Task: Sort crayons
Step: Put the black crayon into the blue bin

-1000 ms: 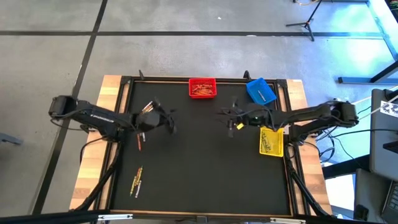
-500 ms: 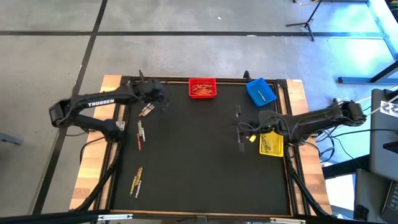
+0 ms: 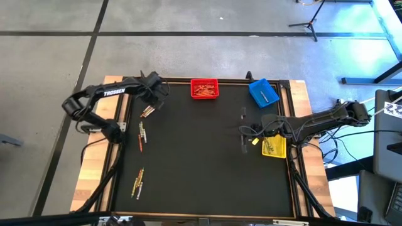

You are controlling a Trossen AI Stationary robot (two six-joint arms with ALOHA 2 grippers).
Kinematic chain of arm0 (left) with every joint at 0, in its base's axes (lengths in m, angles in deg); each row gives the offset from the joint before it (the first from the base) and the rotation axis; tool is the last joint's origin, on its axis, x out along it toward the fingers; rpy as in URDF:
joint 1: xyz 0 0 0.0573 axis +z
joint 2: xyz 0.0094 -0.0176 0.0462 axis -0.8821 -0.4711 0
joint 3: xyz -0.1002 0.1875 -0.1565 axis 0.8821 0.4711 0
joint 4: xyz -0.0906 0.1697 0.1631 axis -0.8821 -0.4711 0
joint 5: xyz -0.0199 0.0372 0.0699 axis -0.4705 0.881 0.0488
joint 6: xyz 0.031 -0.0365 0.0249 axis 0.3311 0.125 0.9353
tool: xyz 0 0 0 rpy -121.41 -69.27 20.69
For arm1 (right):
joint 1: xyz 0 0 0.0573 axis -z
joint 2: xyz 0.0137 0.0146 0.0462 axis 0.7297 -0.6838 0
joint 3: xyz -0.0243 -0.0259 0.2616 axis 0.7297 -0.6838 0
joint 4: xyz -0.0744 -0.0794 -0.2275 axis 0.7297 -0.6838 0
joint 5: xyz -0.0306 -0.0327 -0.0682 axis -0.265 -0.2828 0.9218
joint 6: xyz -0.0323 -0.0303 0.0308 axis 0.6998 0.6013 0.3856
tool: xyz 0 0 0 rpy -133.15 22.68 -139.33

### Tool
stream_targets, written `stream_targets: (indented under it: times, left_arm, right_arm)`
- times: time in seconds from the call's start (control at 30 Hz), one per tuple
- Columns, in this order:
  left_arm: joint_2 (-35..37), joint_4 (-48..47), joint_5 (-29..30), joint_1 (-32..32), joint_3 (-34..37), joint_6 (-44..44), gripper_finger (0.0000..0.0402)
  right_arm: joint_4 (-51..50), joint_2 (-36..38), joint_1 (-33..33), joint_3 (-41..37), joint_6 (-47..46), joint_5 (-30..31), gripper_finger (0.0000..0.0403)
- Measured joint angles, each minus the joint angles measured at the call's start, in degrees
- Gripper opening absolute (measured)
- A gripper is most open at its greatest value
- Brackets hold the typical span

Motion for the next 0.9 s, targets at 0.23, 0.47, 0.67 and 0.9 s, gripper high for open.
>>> stream_targets:
  times: [0.23, 0.47, 0.67, 0.9]
  left_arm:
    - [-4.11, 0.61, -1.38, 1.8, 0.0, 2.57, 0.0141]
    - [-4.98, 1.55, -1.52, 1.93, 0.0, 3.72, 0.0141]
    - [-4.98, 2.93, -1.87, 2.05, 0.38, 1.95, 0.014]
    - [-4.98, 3.81, -3.03, 2.84, 1.9, 1.97, 0.014]
  right_arm:
    - [0.02, 0.0, 0.0, 0.0, 1.47, 0.06, 0.0106]
    - [3.01, -0.02, 0.0, 0.0, 3.41, 0.17, 0.0106]
    - [2.78, -0.02, 0.0, 0.0, 2.94, 0.15, 0.0106]
    - [2.23, -0.04, 0.0, 0.0, 2.47, 0.01, 0.0106]
